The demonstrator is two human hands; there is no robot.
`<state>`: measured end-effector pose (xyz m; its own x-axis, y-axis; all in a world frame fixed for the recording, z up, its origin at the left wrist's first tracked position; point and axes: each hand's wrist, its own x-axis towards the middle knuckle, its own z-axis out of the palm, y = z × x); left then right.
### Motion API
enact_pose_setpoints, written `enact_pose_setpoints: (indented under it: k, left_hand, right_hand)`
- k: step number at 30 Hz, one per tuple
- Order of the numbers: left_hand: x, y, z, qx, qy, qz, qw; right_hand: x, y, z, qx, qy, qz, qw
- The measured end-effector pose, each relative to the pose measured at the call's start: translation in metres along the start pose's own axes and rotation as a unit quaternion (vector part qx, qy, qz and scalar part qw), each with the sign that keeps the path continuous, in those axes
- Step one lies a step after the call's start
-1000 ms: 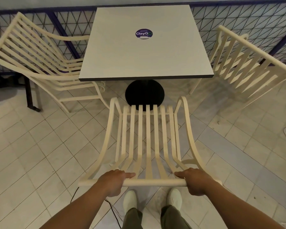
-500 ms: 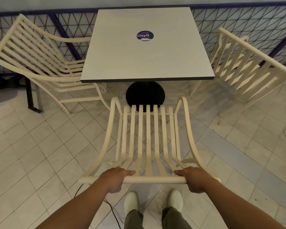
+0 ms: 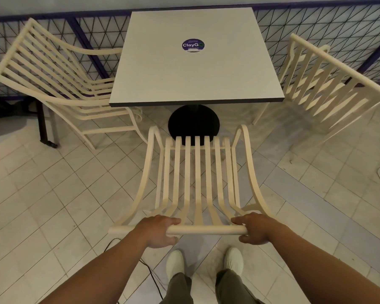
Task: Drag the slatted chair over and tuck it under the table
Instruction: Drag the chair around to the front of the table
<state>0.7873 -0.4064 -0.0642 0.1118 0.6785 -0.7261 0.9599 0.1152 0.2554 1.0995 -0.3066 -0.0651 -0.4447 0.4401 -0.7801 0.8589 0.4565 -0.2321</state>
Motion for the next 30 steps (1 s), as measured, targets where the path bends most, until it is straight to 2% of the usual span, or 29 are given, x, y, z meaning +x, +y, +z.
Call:
enact_pose_setpoints:
  k: [9,14,23,30]
  left_hand:
    - [-0.001,0.025,-0.014,-0.061,-0.012,0.005,0.998]
    - [-0.007,0.026,-0.027,-0.072,0.012,0.02,0.997]
    - [0.0,0.033,-0.048,-0.002,-0.002,0.078,0.997]
    - [0.008,0.096,-0.068,0.047,-0.025,0.143,0.988]
  right_hand:
    - [-0.01,-0.044,-0.028,0.059,0.02,0.001,0.998]
    - [-0.015,-0.067,-0.035,0.079,0.041,0.006,0.996]
    - [-0.04,-0.078,-0.026,0.125,0.081,0.064,0.987]
    - [-0.083,-0.037,-0.006,0.198,0.15,0.113,0.962]
